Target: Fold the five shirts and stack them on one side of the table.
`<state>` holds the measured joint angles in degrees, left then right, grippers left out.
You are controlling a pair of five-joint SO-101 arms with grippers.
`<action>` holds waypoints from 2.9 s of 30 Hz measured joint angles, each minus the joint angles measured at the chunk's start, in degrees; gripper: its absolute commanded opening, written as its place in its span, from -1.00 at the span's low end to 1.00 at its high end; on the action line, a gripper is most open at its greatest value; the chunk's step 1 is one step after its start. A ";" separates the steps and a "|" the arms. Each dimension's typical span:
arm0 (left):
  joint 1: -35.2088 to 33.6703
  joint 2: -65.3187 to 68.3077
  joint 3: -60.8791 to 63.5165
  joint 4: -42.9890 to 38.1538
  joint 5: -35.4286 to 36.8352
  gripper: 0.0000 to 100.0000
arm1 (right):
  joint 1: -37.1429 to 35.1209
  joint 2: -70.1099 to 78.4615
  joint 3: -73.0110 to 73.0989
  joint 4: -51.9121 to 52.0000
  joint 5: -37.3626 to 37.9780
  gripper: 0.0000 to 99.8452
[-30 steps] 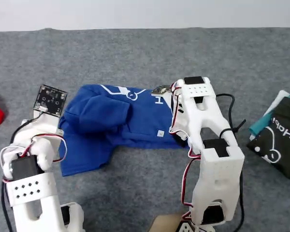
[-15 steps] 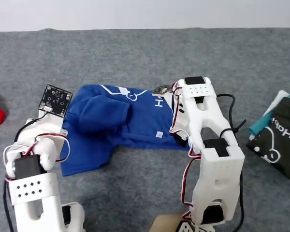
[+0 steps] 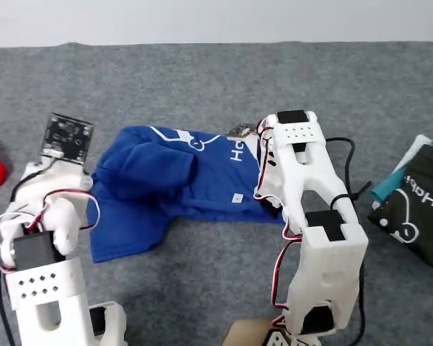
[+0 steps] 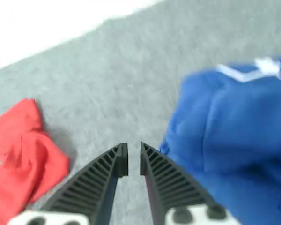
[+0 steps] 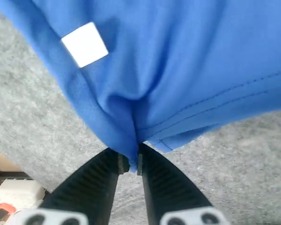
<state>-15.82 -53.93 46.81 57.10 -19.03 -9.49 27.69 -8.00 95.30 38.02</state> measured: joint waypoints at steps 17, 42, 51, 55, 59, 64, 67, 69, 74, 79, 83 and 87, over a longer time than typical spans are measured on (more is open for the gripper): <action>17.76 52.48 -41.85 6.86 -8.00 -0.81 | 0.62 0.00 0.00 -0.35 0.00 -0.98; 23.30 119.38 -114.64 41.49 -33.23 -0.62 | 2.81 0.00 0.00 -1.85 -0.70 -0.98; 23.30 119.82 -115.34 41.67 -34.37 -0.97 | 2.81 0.00 0.00 -1.85 -2.02 -0.98; 23.12 119.82 -115.34 41.67 -34.55 -1.00 | 2.81 0.00 0.00 -1.85 -2.64 -0.98; 21.98 117.89 -115.34 41.67 -34.55 -1.00 | 2.81 0.00 0.00 -1.85 -2.73 -0.98; 20.13 108.22 -115.34 41.67 -34.20 -1.00 | 2.81 -2.20 0.00 -1.85 -3.08 -0.98; 18.29 101.80 -115.34 41.85 -30.51 -1.00 | 2.81 -7.21 0.00 -1.85 -3.16 -0.98; 16.70 97.49 -115.34 41.85 -27.34 -1.00 | 2.81 -11.25 0.00 -1.85 -3.16 -0.98; 12.92 87.38 -115.34 42.11 -20.13 -1.00 | 2.81 -22.15 0.00 -1.76 -3.08 -0.98; 8.79 76.92 -115.34 40.44 -13.27 -1.00 | 2.81 -35.96 0.00 -4.66 -3.08 -0.98; 7.47 67.87 -115.96 39.47 -9.76 -1.00 | 2.81 -46.86 0.00 -8.44 -2.99 -0.98; 7.56 60.66 -116.13 39.38 -7.21 -1.00 | 2.81 -54.24 0.00 -10.11 -2.99 -0.98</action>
<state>-8.26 6.73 -69.32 96.48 -26.24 -6.68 -26.55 -8.00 85.19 35.03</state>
